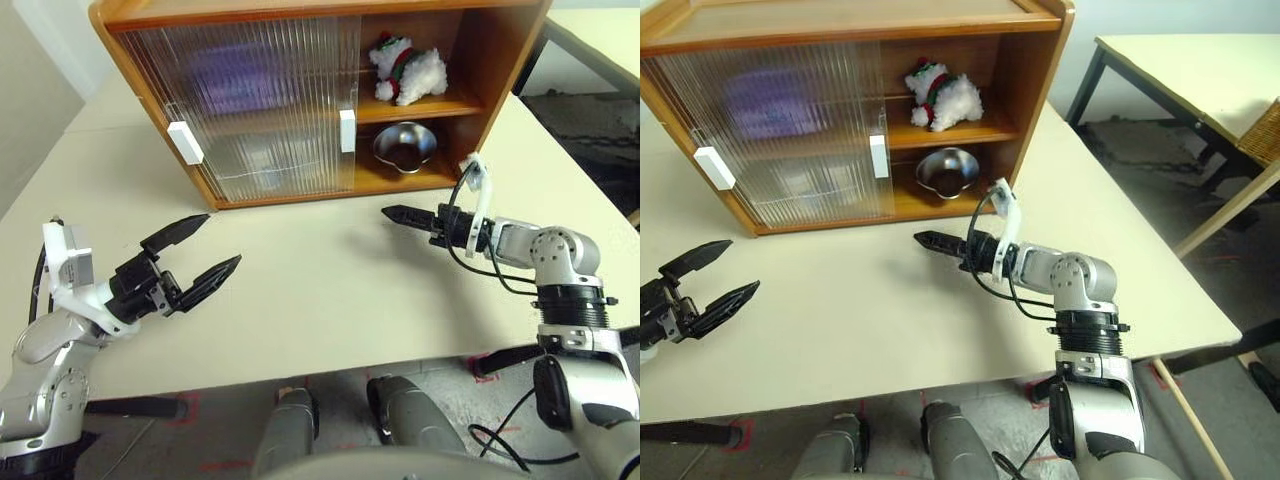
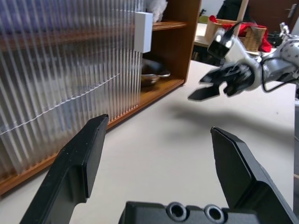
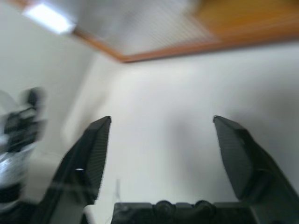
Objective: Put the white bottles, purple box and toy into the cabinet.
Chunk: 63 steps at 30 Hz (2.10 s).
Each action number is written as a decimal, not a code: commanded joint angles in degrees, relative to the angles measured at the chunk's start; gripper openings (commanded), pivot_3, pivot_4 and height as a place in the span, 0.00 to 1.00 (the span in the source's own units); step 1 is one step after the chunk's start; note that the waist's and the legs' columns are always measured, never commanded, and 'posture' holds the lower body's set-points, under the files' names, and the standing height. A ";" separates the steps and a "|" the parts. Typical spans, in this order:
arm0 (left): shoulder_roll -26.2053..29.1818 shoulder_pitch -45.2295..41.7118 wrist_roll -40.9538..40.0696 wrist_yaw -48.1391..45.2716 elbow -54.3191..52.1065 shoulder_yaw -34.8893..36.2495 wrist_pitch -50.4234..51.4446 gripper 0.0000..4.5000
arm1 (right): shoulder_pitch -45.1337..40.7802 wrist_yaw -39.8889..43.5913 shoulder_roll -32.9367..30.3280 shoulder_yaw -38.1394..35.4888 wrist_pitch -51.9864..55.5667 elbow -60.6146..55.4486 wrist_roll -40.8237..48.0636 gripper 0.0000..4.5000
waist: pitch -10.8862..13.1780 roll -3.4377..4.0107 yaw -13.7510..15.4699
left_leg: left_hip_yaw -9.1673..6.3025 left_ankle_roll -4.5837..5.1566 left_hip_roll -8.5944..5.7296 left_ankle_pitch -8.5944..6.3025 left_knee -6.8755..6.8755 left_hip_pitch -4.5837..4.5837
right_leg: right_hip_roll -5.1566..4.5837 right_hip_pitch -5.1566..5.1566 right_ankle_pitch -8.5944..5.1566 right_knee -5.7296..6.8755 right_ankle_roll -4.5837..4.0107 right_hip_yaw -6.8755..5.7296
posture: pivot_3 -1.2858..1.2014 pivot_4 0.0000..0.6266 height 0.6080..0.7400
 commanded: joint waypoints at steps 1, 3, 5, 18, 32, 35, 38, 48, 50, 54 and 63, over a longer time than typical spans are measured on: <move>0.61 0.56 0.18 -0.43 0.46 0.96 0.16 1.00 | -0.60 -2.31 2.46 -0.65 1.87 -4.27 2.53 0.71 | 0.00 -0.01 0.02 | -0.02 0.01 0.01 0.01 0.01 0.03 | 0.00 0.03 -0.02 0.00 0.05 0.00 | 0.47 0.17 1.00; 0.56 0.94 0.25 -0.46 0.42 1.30 0.01 1.00 | -1.62 -4.92 5.34 -1.61 1.14 -4.76 2.98 0.53 | 0.00 -0.01 0.02 | -0.04 0.07 0.02 0.05 0.02 0.06 | 0.00 0.04 0.02 0.01 0.06 0.00 | 0.47 0.17 1.00; 0.50 1.32 0.25 -0.44 0.32 1.71 -0.03 1.00 | -2.40 -6.53 7.75 -1.69 -0.60 -4.89 2.57 0.36 | 0.00 0.00 0.04 | -0.05 0.12 0.04 0.08 0.02 0.07 | 0.00 0.02 0.07 0.03 0.01 0.00 | 0.47 0.17 1.00; 0.03 3.36 0.18 1.01 -1.50 2.54 0.02 1.00 | -10.16 -13.17 20.07 -0.13 -15.05 4.08 -2.94 0.01 | 0.00 0.00 0.44 | -0.11 0.11 0.18 0.08 -0.24 -0.11 | 0.05 -0.35 0.40 0.09 -0.88 -0.08 | 0.49 0.18 1.00; -0.41 3.31 0.42 1.79 -1.78 1.73 -0.02 1.00 | -16.05 -14.79 23.55 -0.44 -26.81 14.65 -7.07 0.01 | 0.01 0.01 0.77 | -0.14 0.08 0.23 0.06 -0.31 -0.13 | 0.05 -0.40 0.33 0.11 -1.00 -0.16 | 0.49 0.19 1.00; -0.48 3.59 0.39 1.74 -1.90 1.82 0.03 1.00 | -17.28 -15.22 23.71 -1.12 -30.56 17.41 -8.21 0.01 | 0.01 0.02 0.77 | -0.15 0.06 0.23 0.05 -0.31 -0.13 | 0.05 -0.41 0.34 0.12 -1.02 -0.16 | 0.49 0.19 1.00; -0.48 3.63 0.33 1.73 -1.90 1.94 0.01 1.00 | -18.21 -15.53 23.53 -1.44 -33.03 19.05 -8.94 0.01 | 0.01 0.02 0.79 | -0.15 0.05 0.23 0.04 -0.31 -0.15 | 0.05 -0.43 0.34 0.12 -1.02 -0.16 | 0.49 0.18 1.00; -0.46 2.73 0.53 1.64 -1.40 1.23 0.05 1.00 | -17.91 -15.79 22.79 -1.37 -38.42 18.86 -11.60 0.01 | 0.01 0.01 1.28 | -0.16 0.05 0.23 0.04 -0.25 -0.17 | 0.04 -0.43 0.44 0.14 -1.07 -0.18 | 0.48 0.18 1.00; -0.45 2.55 0.57 1.55 -1.21 1.16 0.04 1.00 | -17.53 -16.26 22.64 -1.72 -39.09 18.54 -11.60 0.01 | 0.01 0.01 1.27 | -0.15 0.05 0.23 0.05 -0.25 -0.17 | 0.04 -0.44 0.46 0.16 -1.08 -0.18 | 0.48 0.18 1.00; -0.40 2.40 0.61 1.43 -1.00 1.11 0.02 1.00 | -16.90 -16.84 22.16 -2.07 -40.57 18.70 -12.04 0.01 | 0.01 0.01 1.36 | -0.16 0.06 0.23 0.05 -0.23 -0.17 | 0.04 -0.44 0.50 0.19 -1.09 -0.18 | 0.48 0.18 1.00; -0.16 2.42 0.48 1.06 -0.69 1.22 0.18 1.00 | -14.93 -18.17 20.56 -2.64 -43.89 17.34 -13.35 0.01 | 0.01 0.01 1.46 | -0.16 0.06 0.22 0.05 -0.20 -0.16 | 0.04 -0.43 0.73 0.20 -1.13 -0.18 | 0.47 0.17 1.00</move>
